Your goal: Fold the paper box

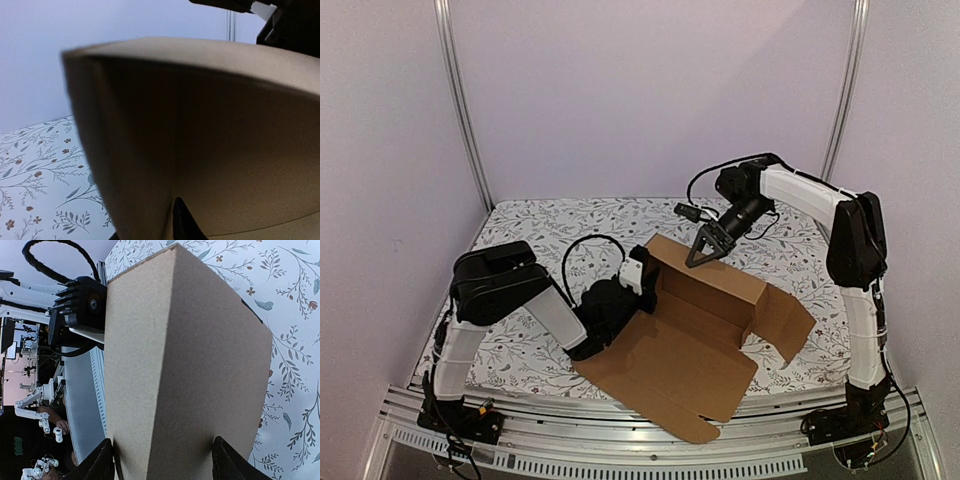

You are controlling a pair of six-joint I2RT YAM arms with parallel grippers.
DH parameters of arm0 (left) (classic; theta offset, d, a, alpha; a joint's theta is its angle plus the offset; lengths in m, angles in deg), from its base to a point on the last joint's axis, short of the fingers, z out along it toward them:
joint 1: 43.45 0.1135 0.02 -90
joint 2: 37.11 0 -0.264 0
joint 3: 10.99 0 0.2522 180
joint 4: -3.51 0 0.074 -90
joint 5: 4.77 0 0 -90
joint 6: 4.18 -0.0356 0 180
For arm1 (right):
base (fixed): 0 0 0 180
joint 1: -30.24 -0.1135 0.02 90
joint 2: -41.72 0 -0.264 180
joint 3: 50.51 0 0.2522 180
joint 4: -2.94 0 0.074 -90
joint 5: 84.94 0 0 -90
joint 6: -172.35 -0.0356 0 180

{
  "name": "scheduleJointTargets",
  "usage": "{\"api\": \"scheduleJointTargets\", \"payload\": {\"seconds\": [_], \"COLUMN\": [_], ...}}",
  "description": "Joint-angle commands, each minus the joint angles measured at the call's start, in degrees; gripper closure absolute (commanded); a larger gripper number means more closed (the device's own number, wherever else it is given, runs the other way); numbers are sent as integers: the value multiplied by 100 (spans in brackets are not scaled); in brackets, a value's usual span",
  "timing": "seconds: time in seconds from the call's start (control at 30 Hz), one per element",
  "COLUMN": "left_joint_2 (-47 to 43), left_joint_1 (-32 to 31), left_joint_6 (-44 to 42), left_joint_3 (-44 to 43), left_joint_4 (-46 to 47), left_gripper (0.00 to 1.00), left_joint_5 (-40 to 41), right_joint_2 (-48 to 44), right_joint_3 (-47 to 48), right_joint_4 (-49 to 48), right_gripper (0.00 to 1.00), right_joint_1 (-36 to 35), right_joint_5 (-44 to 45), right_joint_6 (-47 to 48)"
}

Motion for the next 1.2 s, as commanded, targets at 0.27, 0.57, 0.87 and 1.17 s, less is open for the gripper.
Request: {"api": "scheduleJointTargets", "payload": {"seconds": [0.27, 0.57, 0.87, 1.17], "left_joint_2": [679, 563, 561, 457], "left_joint_1": [-698, -820, -824, -761], "left_joint_6": [-775, -591, -196, -162], "left_joint_3": [-626, -612, -477, -427], "left_joint_4": [-24, 78, 16, 189], "left_gripper": [93, 98, 100, 72], "left_joint_5": [1965, 2086, 2178, 1334], "right_joint_2": [576, 501, 285, -165], "right_joint_3": [-85, -39, -83, -454], "right_joint_4": [1443, 1820, 1372, 941], "right_gripper": [33, 27, 26, 26], "right_joint_1": [-134, -148, -156, -234], "right_joint_5": [-749, -1597, -1634, -1254], "right_joint_6": [195, 556, 143, -256]}}
